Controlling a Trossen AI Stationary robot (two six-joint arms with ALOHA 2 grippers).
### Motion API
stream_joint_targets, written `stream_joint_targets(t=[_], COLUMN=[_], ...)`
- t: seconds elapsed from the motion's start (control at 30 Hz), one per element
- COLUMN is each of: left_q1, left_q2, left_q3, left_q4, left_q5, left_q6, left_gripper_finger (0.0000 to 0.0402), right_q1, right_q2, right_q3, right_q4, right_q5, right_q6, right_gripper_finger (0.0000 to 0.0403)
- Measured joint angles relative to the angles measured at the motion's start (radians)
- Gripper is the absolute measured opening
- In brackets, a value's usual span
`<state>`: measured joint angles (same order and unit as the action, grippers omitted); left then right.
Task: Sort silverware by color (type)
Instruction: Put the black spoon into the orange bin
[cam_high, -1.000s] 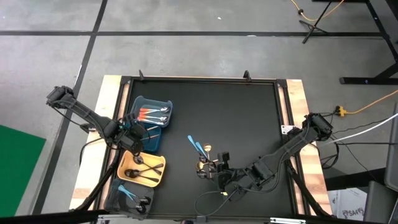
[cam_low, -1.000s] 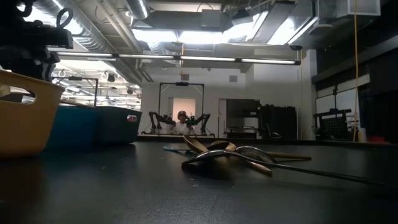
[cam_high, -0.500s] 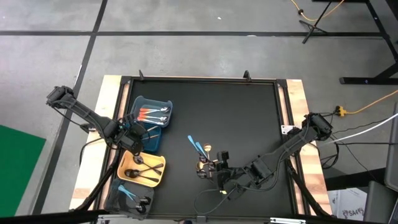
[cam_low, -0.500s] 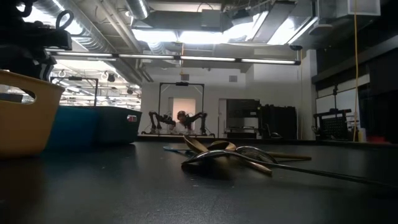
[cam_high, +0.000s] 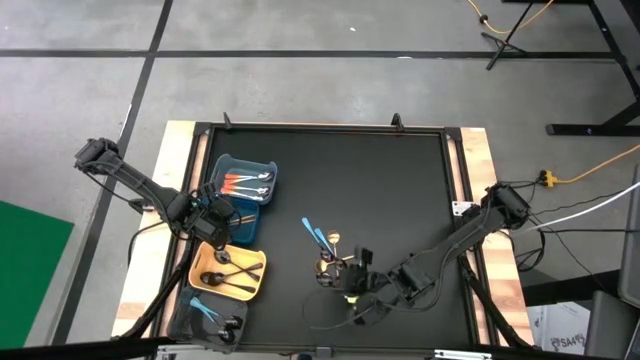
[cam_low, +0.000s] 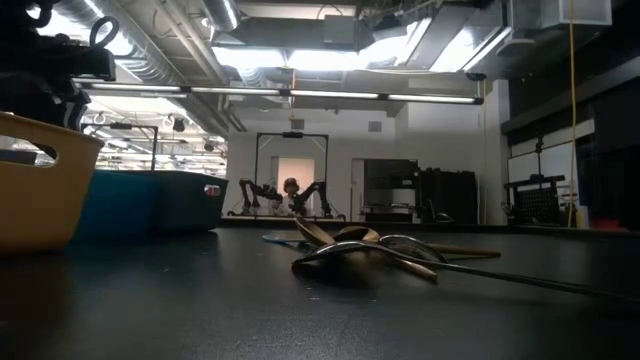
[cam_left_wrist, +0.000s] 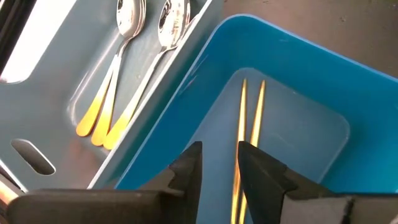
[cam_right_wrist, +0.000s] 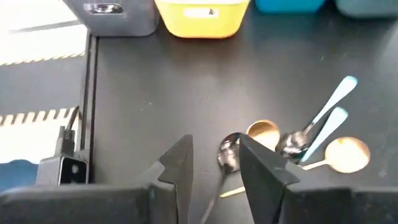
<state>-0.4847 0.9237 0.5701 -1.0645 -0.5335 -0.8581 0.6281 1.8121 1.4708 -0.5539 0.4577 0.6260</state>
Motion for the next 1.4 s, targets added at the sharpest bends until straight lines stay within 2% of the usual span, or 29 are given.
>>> stream_joint_targets(t=[0.13, 0.37, 0.6, 0.7, 1.4], left_q1=[0.0, 0.0, 0.0, 0.0, 0.0], left_q2=[0.0, 0.0, 0.0, 0.0, 0.0], left_q3=[0.0, -0.001, -0.001, -0.001, -0.001], left_q4=[0.001, 0.003, 0.003, 0.003, 0.002], left_q5=[0.0, -0.001, -0.001, -0.001, -0.001], left_q6=[0.0, 0.0, 0.0, 0.0, 0.003], left_gripper_finger=[0.0098, 0.0098, 0.0098, 0.0098, 0.0098], right_q1=[0.0, 0.0, 0.0, 0.0, 0.0], right_q2=[0.058, 0.169, 0.251, 0.261, 0.282], right_q3=[0.0, 0.0, -0.001, -0.001, 0.0], right_q4=[0.041, 0.031, 0.0, -0.01, -0.049], right_q5=[-0.022, -0.016, -0.016, -0.017, -0.029], right_q6=[0.098, 0.115, 0.238, 0.286, 0.313], right_gripper_finger=[0.0117, 0.0117, 0.0117, 0.0117, 0.0117])
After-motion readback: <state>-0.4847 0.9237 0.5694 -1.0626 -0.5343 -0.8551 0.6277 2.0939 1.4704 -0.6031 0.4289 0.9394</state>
